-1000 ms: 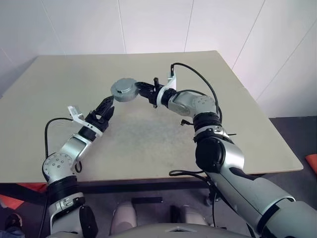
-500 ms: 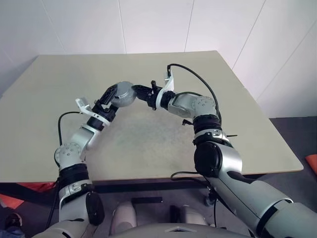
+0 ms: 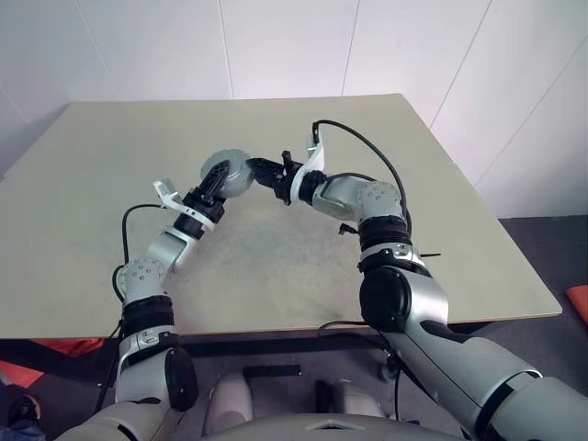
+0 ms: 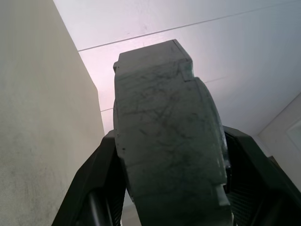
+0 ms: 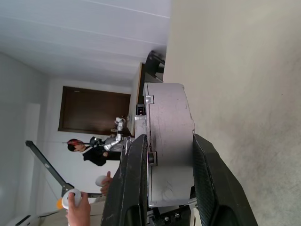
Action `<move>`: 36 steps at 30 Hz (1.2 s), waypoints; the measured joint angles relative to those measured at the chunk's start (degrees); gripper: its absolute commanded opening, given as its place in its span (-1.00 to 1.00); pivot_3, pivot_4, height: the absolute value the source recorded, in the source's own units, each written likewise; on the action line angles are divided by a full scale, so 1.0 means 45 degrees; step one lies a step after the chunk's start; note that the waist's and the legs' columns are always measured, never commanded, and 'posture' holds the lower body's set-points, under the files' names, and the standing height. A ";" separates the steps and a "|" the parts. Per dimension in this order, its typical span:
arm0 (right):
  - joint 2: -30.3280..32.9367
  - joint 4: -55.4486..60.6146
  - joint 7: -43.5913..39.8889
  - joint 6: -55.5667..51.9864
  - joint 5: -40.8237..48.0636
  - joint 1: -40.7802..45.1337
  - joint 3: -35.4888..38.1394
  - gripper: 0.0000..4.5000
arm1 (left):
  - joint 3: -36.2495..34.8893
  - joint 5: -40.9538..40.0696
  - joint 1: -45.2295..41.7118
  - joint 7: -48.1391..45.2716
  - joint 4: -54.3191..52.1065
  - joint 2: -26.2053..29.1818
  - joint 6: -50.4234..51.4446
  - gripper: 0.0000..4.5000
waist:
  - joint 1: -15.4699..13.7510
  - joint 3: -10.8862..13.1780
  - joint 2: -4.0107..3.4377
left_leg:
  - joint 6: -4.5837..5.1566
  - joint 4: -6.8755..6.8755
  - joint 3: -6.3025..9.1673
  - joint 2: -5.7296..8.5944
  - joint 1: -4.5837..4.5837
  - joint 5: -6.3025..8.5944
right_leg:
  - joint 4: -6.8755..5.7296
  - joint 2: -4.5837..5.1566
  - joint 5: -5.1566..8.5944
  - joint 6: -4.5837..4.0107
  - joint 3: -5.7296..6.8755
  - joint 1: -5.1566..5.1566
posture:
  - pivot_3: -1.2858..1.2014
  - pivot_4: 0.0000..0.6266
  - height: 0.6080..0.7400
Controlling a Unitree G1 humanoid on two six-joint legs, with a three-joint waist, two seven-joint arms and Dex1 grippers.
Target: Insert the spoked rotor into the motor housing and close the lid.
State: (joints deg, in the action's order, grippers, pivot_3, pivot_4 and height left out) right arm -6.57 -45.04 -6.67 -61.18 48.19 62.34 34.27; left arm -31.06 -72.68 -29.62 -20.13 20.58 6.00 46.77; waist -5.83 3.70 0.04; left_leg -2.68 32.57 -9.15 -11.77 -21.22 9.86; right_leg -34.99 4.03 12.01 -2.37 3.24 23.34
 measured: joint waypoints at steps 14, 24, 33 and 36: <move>0.0213 0.0776 -0.0090 0.3595 -0.1583 -0.0423 -0.1439 0.40 | -0.0689 0.1468 0.0302 0.0444 0.0702 0.0634 -0.1830 0.07 | 0.0063 0.0003 0.0007 | 0.0000 0.0030 0.0007 0.0001 0.0006 0.0000 | -0.0031 -0.0001 0.0000 0.0002 0.0001 -0.0004 | 0.03 -1.00 1.00; 0.0392 0.0670 -0.0188 0.3822 -0.1770 -0.0660 -0.1683 0.40 | -0.2880 0.2313 -0.0160 0.1601 0.3256 0.2280 -0.4654 0.07 | -0.0002 0.0004 0.0033 | 0.0000 0.0046 0.0042 -0.0002 0.0004 0.0000 | -0.0040 -0.0005 0.0000 0.0003 0.0004 -0.0022 | 0.03 -1.00 1.00; 0.0361 0.0226 -0.0161 0.3940 -0.1834 -0.0659 -0.1837 0.42 | -0.3085 0.3385 -0.0547 0.1913 0.4539 0.2466 -0.5959 0.51 | -0.0001 0.0014 0.0093 | -0.0003 0.0087 0.0078 -0.0004 0.0010 -0.0001 | -0.0087 -0.0002 0.0000 0.0003 0.0006 -0.0034 | 0.03 -1.00 1.00; 0.0367 0.0040 -0.0145 0.4005 -0.1899 -0.0659 -0.1837 0.42 | -0.3183 0.3707 -0.0830 0.2135 0.4985 0.2850 -0.6453 0.97 | 0.0020 0.0014 0.0093 | -0.0012 0.0089 0.0084 -0.0004 0.0019 -0.0006 | -0.0103 -0.0004 0.0003 -0.0001 0.0007 -0.0033 | 0.03 -1.00 1.00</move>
State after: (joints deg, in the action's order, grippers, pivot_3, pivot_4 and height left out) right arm -4.92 -44.86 -7.32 -43.16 39.64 59.38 26.00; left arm -45.39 -56.00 -33.35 -10.53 43.01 18.83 17.73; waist -5.74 3.77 0.47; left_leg -2.74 32.97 -8.77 -11.79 -21.14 9.83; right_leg -35.46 4.01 12.03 -2.37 3.27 23.19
